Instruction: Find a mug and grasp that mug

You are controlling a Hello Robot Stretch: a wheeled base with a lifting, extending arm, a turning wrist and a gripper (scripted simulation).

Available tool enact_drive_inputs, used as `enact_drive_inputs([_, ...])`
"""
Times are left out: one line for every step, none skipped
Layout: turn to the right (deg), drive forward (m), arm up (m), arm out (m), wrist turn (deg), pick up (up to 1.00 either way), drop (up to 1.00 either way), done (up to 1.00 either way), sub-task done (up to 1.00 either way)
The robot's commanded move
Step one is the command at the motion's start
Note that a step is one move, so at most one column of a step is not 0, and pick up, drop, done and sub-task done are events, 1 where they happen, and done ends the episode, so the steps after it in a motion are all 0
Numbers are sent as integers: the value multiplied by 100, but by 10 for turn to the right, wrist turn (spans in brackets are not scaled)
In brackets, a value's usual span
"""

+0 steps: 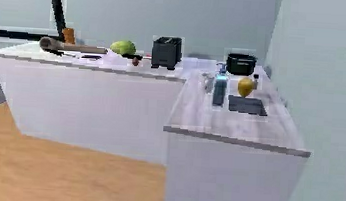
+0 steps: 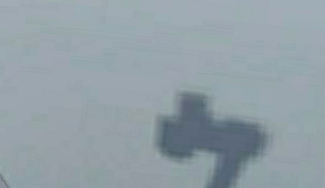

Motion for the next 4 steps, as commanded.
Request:
enact_drive_inputs([-450,0,0,0,0,0,0,0,0])
enact_drive_inputs([-330,0,0,0,0,0,0,0,0])
enact_drive_inputs([60,0,0,0,0,0,0,0,0])
enact_drive_inputs([0,55,0,0,0,0,0,0,0])
